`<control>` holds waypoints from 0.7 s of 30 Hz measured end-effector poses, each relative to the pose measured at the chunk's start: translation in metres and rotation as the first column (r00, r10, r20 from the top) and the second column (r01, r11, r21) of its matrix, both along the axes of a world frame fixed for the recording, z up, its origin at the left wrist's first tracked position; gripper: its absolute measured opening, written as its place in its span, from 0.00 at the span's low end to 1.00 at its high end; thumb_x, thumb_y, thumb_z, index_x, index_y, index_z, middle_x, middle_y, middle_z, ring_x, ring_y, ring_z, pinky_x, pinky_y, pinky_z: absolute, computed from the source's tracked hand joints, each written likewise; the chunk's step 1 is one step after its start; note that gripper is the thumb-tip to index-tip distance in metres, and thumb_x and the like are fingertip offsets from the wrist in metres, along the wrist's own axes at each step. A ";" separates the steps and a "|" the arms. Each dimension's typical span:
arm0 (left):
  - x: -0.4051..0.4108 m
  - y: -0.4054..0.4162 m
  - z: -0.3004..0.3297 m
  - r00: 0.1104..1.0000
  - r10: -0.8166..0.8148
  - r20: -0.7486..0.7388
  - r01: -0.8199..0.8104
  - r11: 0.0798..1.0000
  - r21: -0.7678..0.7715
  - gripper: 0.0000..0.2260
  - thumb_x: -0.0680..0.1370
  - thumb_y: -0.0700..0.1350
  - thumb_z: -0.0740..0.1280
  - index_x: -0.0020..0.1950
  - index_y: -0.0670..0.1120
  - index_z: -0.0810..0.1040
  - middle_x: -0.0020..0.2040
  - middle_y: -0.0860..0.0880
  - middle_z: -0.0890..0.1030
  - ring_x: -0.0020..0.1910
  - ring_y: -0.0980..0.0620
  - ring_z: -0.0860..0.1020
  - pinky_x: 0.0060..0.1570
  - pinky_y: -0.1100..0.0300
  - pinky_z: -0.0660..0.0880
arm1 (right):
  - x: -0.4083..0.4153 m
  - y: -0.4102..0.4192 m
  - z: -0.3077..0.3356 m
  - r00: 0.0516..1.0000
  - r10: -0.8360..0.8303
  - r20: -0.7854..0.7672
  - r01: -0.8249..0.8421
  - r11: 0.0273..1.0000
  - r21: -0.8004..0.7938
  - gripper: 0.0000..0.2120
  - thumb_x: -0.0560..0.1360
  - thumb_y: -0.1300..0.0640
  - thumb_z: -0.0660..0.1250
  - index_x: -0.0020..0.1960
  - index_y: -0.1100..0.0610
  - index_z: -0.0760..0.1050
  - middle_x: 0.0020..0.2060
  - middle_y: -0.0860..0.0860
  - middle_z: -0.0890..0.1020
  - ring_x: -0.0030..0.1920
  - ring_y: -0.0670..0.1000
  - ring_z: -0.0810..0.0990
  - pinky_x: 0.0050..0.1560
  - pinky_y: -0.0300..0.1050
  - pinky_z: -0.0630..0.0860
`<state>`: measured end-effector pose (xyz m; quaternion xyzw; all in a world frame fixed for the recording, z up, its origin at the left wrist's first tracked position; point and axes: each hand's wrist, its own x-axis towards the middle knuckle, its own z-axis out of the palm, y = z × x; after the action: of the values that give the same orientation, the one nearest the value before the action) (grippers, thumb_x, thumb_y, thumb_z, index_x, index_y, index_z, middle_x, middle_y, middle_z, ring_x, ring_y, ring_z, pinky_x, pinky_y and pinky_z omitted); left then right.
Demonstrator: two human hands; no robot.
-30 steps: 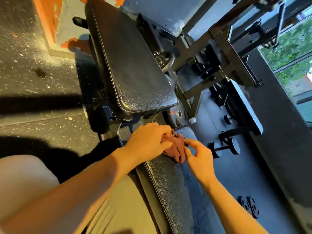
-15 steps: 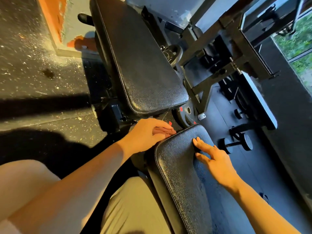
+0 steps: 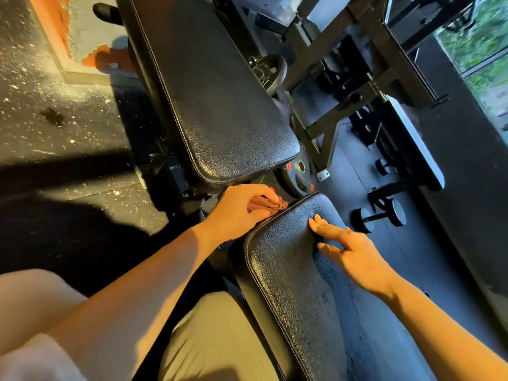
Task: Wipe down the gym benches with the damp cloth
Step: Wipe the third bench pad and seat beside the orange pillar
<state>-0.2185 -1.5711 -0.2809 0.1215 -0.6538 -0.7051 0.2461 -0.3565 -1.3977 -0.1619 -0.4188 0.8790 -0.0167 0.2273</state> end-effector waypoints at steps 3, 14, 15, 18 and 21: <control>0.026 -0.013 -0.002 0.993 -0.099 0.063 0.100 0.995 -0.006 0.13 0.73 0.28 0.69 0.49 0.45 0.81 0.47 0.53 0.85 0.48 0.59 0.83 0.48 0.62 0.80 | -0.005 0.003 -0.001 0.997 -0.003 0.078 0.003 1.000 -0.001 0.29 0.77 0.67 0.64 0.69 0.39 0.64 0.72 0.38 0.62 0.74 0.40 0.58 0.76 0.58 0.54; -0.008 -0.001 -0.005 0.999 -0.040 0.032 0.042 0.998 -0.046 0.13 0.74 0.28 0.66 0.55 0.39 0.78 0.54 0.48 0.83 0.51 0.64 0.80 0.57 0.65 0.75 | -0.019 0.001 0.002 0.988 -0.002 0.151 -0.008 0.998 0.061 0.33 0.77 0.68 0.64 0.67 0.33 0.63 0.71 0.31 0.59 0.74 0.37 0.55 0.76 0.58 0.52; -0.006 0.000 -0.005 0.998 -0.047 0.030 0.048 0.998 -0.029 0.13 0.74 0.27 0.65 0.55 0.39 0.78 0.54 0.49 0.83 0.51 0.66 0.80 0.57 0.68 0.74 | -0.019 0.000 0.003 0.990 0.013 0.140 -0.023 0.997 0.070 0.33 0.77 0.68 0.64 0.67 0.33 0.62 0.71 0.32 0.59 0.74 0.37 0.54 0.77 0.57 0.52; 0.012 0.001 -0.004 0.996 -0.079 0.028 0.077 0.994 0.081 0.12 0.74 0.25 0.63 0.53 0.36 0.77 0.55 0.47 0.83 0.54 0.60 0.81 0.57 0.67 0.74 | -0.019 0.000 0.004 0.991 0.026 0.135 -0.037 0.996 0.081 0.33 0.77 0.67 0.64 0.67 0.33 0.61 0.73 0.35 0.58 0.74 0.37 0.54 0.77 0.56 0.51; 0.005 0.002 0.002 0.999 -0.024 -0.039 0.030 0.988 0.150 0.12 0.73 0.22 0.62 0.51 0.35 0.77 0.53 0.49 0.84 0.53 0.59 0.82 0.52 0.69 0.75 | -0.021 0.002 0.003 0.987 0.018 0.158 -0.028 0.998 0.065 0.32 0.77 0.67 0.64 0.69 0.36 0.62 0.74 0.36 0.58 0.75 0.38 0.54 0.77 0.57 0.52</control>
<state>-0.2134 -1.5693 -0.2787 0.1176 -0.5956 -0.7579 0.2387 -0.3774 -1.3958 -0.1587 -0.4185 0.8535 -0.0177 0.3101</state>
